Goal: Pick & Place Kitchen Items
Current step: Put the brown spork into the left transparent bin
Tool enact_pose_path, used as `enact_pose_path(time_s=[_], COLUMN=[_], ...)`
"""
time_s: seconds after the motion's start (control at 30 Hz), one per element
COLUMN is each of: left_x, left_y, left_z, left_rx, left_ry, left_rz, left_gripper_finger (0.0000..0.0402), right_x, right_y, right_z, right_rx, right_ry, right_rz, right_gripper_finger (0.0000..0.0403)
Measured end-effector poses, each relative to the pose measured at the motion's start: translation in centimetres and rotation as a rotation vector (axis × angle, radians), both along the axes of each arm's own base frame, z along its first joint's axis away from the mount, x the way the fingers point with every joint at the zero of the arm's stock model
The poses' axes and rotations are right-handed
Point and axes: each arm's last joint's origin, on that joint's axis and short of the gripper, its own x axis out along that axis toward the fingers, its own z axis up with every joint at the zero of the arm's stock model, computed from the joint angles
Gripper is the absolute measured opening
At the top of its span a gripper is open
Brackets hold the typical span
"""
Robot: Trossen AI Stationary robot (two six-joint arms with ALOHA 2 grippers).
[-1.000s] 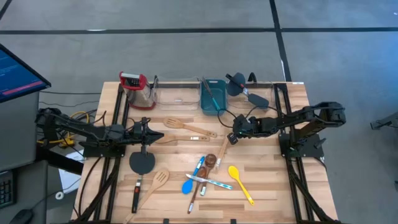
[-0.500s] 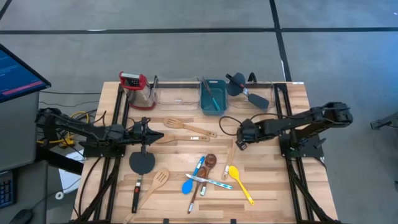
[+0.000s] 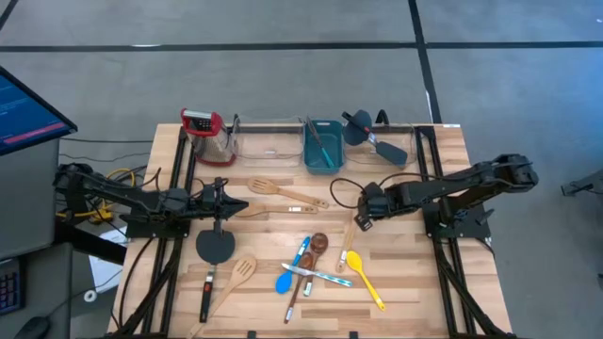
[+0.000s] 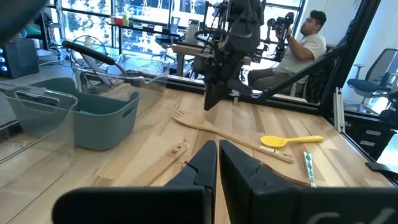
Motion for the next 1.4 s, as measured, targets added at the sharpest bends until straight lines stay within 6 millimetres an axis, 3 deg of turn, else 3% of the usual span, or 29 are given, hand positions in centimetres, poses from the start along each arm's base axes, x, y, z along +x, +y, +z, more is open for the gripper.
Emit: enact_pose_path(time_s=[0.53,1.0,1.4], left_x=[0.0,0.2,0.2], left_y=[0.0,0.0,0.0], left_z=[0.0,-0.3,-0.4], left_rx=[0.000,0.006,-0.004], left_ry=[0.001,0.028,0.031], left_rz=[0.000,0.000,0.000], left_gripper_finger=[0.0008,0.0008,0.0008], right_x=[1.8,3.5,5.8], right_y=[2.8,5.0,5.3], right_z=[-0.4,-3.6,-3.1], right_rx=[0.206,0.342,0.288], right_ry=[-0.091,-0.064,-0.134], right_rz=[0.193,0.228,0.256], right_gripper_finger=[0.0000,0.0000,0.0000])
